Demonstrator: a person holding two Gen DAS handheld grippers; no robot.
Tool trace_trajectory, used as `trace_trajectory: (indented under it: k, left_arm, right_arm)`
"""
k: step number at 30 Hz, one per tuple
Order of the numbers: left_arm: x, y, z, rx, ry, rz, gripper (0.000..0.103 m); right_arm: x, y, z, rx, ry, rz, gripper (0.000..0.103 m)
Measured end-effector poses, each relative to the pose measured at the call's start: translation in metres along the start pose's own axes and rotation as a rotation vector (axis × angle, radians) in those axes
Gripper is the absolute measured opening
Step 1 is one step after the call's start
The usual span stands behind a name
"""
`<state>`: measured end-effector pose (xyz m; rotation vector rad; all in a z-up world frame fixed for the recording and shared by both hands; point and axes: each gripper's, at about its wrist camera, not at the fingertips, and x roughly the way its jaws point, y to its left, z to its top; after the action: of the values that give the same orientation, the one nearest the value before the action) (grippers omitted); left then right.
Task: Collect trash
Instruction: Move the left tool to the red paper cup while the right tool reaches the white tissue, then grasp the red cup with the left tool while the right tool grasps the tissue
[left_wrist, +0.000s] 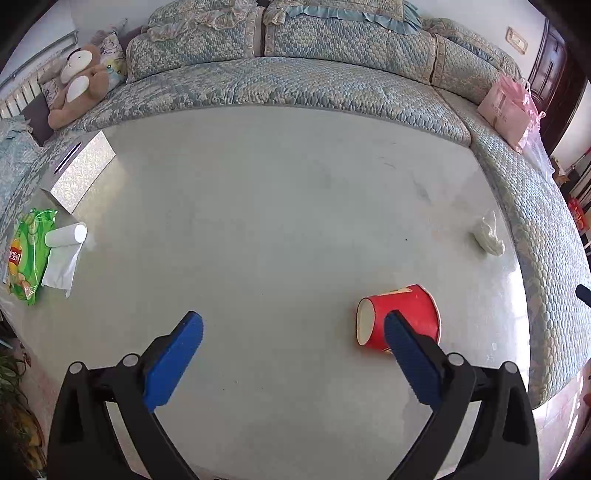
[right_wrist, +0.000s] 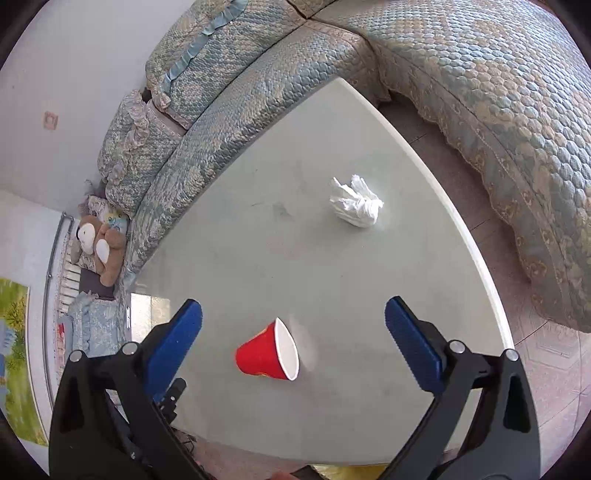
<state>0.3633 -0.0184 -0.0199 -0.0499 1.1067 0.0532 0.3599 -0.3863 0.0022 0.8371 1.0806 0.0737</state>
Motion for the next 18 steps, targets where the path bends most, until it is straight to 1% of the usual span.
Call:
trace_trajectory:
  k: [1,2,3,4,5,6,7,8,9,10,11,13,14,15,16,17,18]
  left_arm:
    - [-0.005,0.002,0.006,-0.013,0.017,0.019,0.096]
    - [-0.011,0.003,0.012,-0.021,0.027,0.011,0.096]
    - [-0.013,0.003,0.018,-0.025,0.055,0.011,0.096]
    - [-0.014,0.0,0.024,-0.001,0.091,0.031,0.096]
    - [-0.013,-0.005,0.028,0.044,0.121,0.055,0.096]
    - [-0.011,-0.01,0.03,0.086,0.151,0.078,0.096]
    - [-0.01,-0.012,0.032,0.087,0.178,0.065,0.096]
    - [-0.009,-0.012,0.031,0.054,0.192,0.049,0.096]
    - [-0.007,-0.011,0.031,0.016,0.207,0.05,0.096]
    - [-0.004,-0.011,0.029,-0.019,0.217,0.055,0.096]
    - [0.001,-0.013,0.025,-0.054,0.222,0.075,0.096]
    - [0.012,-0.019,0.017,-0.149,0.224,0.114,0.096]
    - [0.017,-0.025,0.011,-0.196,0.227,0.139,0.096]
    - [0.024,-0.033,0.006,-0.236,0.227,0.158,0.096]
    - [0.03,-0.041,0.001,-0.283,0.228,0.182,0.096]
    - [0.036,-0.05,-0.004,-0.335,0.232,0.192,0.096]
    - [0.042,-0.058,-0.008,-0.388,0.234,0.21,0.096]
  right_arm:
    - [0.002,0.004,0.004,0.065,0.042,-0.004,0.097]
    - [0.008,0.007,0.005,0.118,0.116,-0.02,0.097]
    - [0.016,0.015,0.004,0.115,0.205,-0.043,0.097]
    - [0.02,0.026,0.002,0.079,0.264,-0.081,0.097]
    - [0.015,0.037,0.002,0.044,0.241,-0.131,0.097]
    - [0.006,0.047,0.001,0.016,0.201,-0.185,0.097]
    - [0.002,0.055,0.002,-0.009,0.184,-0.233,0.097]
    - [0.001,0.056,-0.001,-0.02,0.195,-0.244,0.097]
    - [0.005,0.056,0.0,-0.023,0.215,-0.212,0.097]
    - [0.01,0.058,0.002,-0.067,0.223,-0.224,0.097]
    - [0.018,0.062,0.005,-0.165,0.222,-0.305,0.097]
    - [0.035,0.065,0.012,-0.375,0.187,-0.408,0.097]
    - [0.046,0.065,0.016,-0.479,0.162,-0.481,0.097]
    - [0.057,0.059,0.022,-0.555,0.163,-0.512,0.097]
    - [0.07,0.051,0.029,-0.597,0.173,-0.53,0.097]
    - [0.082,0.041,0.036,-0.617,0.183,-0.538,0.097]
    - [0.095,0.029,0.044,-0.625,0.206,-0.526,0.097]
